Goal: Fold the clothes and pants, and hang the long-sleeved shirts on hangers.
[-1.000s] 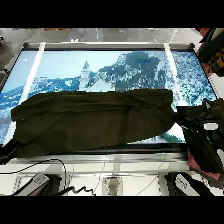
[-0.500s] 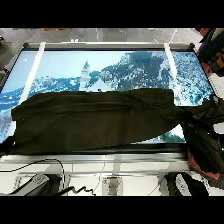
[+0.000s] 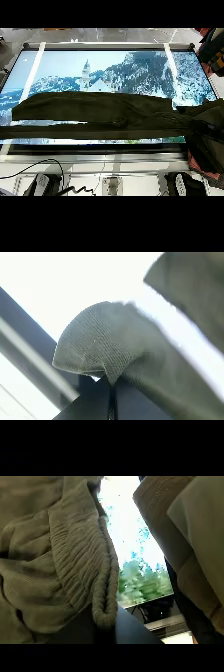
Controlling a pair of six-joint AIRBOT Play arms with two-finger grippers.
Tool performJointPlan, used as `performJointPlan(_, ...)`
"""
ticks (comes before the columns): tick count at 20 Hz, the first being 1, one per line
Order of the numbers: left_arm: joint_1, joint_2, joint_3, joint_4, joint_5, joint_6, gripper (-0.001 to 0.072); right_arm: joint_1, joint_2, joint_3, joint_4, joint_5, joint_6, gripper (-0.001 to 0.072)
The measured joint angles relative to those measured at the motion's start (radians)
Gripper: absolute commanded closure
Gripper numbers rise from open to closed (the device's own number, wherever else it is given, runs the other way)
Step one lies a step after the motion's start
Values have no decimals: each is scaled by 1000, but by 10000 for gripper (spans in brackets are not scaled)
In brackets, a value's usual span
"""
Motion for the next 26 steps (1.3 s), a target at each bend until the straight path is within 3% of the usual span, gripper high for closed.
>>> performJointPlan(5,-146,-75,83,0,100,-119,692,0,-75,25,35,-79,69,680)
performJointPlan(12,-486,-480,383,183,143,-364,690,0,-409,38,237,-402,100,680)
performJointPlan(18,-610,-747,621,238,166,-588,687,2,-720,197,454,-610,106,668)
performJointPlan(19,-616,-765,646,240,175,-608,596,6,-761,233,493,-628,106,492)
performJointPlan(20,-621,-778,667,240,186,-621,238,13,-797,266,526,-666,107,62)
performJointPlan(21,-624,-786,681,240,199,-631,15,21,-823,291,547,-693,107,15)
performJointPlan(26,-625,-796,711,252,95,-648,3,44,-878,349,563,-744,103,22)
